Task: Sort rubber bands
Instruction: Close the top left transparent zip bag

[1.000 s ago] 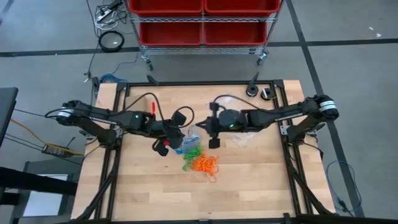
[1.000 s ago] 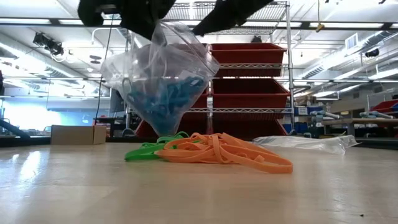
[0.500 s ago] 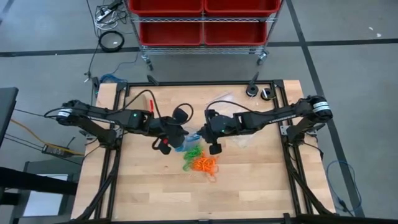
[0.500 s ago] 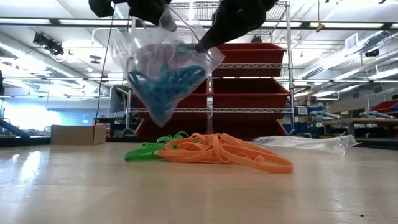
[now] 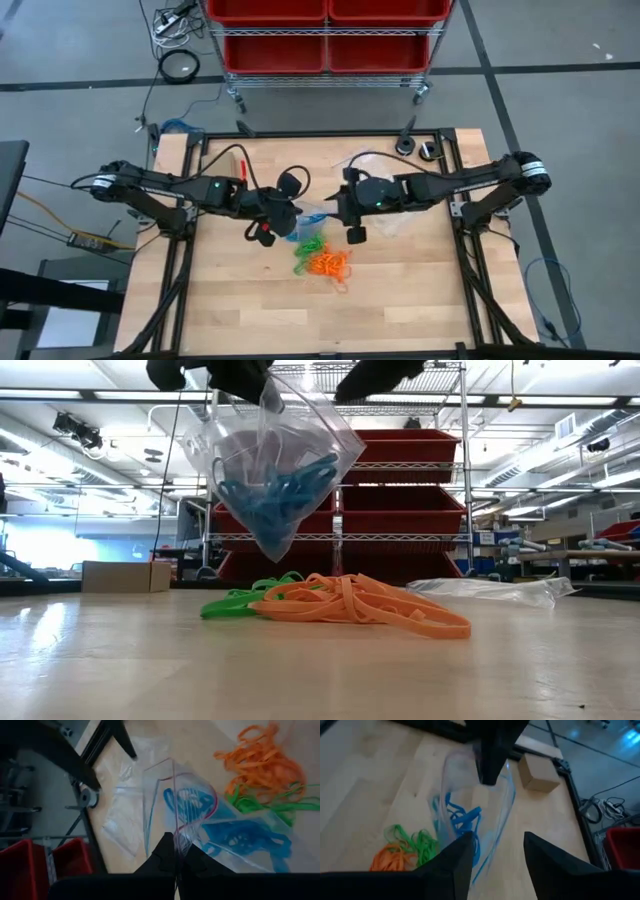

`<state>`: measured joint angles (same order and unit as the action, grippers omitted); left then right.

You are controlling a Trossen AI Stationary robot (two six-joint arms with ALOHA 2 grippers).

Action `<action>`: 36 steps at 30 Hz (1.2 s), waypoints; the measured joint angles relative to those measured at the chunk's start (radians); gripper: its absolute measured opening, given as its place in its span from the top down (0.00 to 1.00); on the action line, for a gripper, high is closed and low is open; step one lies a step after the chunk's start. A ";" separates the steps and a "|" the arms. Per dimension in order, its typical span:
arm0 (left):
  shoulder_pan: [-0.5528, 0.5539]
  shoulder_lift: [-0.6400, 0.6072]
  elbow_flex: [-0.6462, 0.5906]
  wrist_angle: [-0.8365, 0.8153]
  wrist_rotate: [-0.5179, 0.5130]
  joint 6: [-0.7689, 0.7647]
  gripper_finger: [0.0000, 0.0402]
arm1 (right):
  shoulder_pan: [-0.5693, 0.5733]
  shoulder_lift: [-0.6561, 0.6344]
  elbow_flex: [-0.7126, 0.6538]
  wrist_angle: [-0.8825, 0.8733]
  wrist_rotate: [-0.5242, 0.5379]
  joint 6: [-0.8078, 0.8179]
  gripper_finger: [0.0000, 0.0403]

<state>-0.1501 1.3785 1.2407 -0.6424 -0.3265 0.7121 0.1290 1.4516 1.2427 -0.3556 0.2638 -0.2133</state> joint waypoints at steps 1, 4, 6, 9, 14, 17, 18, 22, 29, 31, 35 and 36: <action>0.000 0.000 0.000 -0.001 -0.011 0.006 1.00 | 0.002 -0.020 0.000 -0.026 0.011 0.017 0.61; 0.000 -0.004 0.001 0.005 -0.044 0.014 1.00 | 0.002 -0.075 -0.001 -0.098 0.014 0.086 0.62; 0.000 -0.007 0.013 0.028 -0.046 0.014 1.00 | 0.002 -0.115 -0.028 -0.107 0.015 0.126 0.63; 0.000 -0.020 0.030 0.061 -0.050 0.017 1.00 | 0.004 -0.177 -0.095 -0.088 0.026 0.175 0.63; 0.000 -0.047 0.042 0.172 -0.051 0.050 1.00 | 0.017 -0.277 -0.236 0.072 0.047 0.232 0.62; 0.000 -0.052 0.042 0.218 -0.050 0.068 1.00 | 0.021 -0.320 -0.322 0.200 0.047 0.239 0.62; 0.000 -0.052 0.042 0.238 -0.050 0.070 1.00 | 0.021 -0.333 -0.348 0.238 0.047 0.240 0.62; 0.000 -0.052 0.042 0.262 -0.048 0.073 1.00 | 0.007 -0.365 -0.435 0.356 0.049 0.246 0.61; -0.001 -0.052 0.041 0.302 -0.047 0.093 1.00 | -0.003 -0.361 -0.522 0.581 0.039 0.237 0.61; -0.001 -0.050 0.041 0.319 -0.046 0.099 1.00 | -0.012 -0.341 -0.527 0.617 -0.005 0.231 0.61; -0.001 -0.048 0.040 0.338 -0.028 0.100 1.00 | -0.027 -0.300 -0.526 0.682 -0.034 0.227 0.62; -0.001 -0.048 0.040 0.337 -0.028 0.100 1.00 | -0.032 -0.291 -0.526 0.698 -0.041 0.221 0.63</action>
<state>-0.1513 1.3304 1.2804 -0.3051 -0.3544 0.8120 0.0972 1.1601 0.7166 0.3422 0.2223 0.0080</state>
